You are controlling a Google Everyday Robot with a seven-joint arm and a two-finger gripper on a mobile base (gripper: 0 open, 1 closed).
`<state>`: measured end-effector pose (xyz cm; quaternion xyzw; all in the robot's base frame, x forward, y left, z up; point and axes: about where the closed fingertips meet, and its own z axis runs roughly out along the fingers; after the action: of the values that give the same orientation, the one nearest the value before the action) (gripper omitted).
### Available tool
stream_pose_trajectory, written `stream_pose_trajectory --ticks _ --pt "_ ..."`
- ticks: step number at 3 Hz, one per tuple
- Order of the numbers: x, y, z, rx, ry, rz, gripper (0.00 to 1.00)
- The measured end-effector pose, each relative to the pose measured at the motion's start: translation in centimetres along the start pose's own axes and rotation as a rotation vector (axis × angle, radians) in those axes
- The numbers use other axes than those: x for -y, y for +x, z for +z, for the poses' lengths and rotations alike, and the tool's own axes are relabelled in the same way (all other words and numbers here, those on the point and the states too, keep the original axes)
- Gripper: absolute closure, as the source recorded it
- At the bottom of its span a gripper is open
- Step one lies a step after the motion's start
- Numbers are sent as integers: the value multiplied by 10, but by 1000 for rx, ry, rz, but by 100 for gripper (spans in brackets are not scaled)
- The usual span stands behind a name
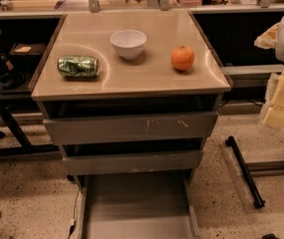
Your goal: Place green can into bottom drawer
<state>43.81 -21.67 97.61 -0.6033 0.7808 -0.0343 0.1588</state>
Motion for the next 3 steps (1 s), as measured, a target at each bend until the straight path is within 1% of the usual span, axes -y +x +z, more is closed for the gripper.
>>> stream_pose_trajectory --ticks 1,2,3 --pt "0 0 0 0 0 0 0" --pt "0 -15 1 6 15 -29 0" --pt "3 -44 10 -5 18 -82 0"
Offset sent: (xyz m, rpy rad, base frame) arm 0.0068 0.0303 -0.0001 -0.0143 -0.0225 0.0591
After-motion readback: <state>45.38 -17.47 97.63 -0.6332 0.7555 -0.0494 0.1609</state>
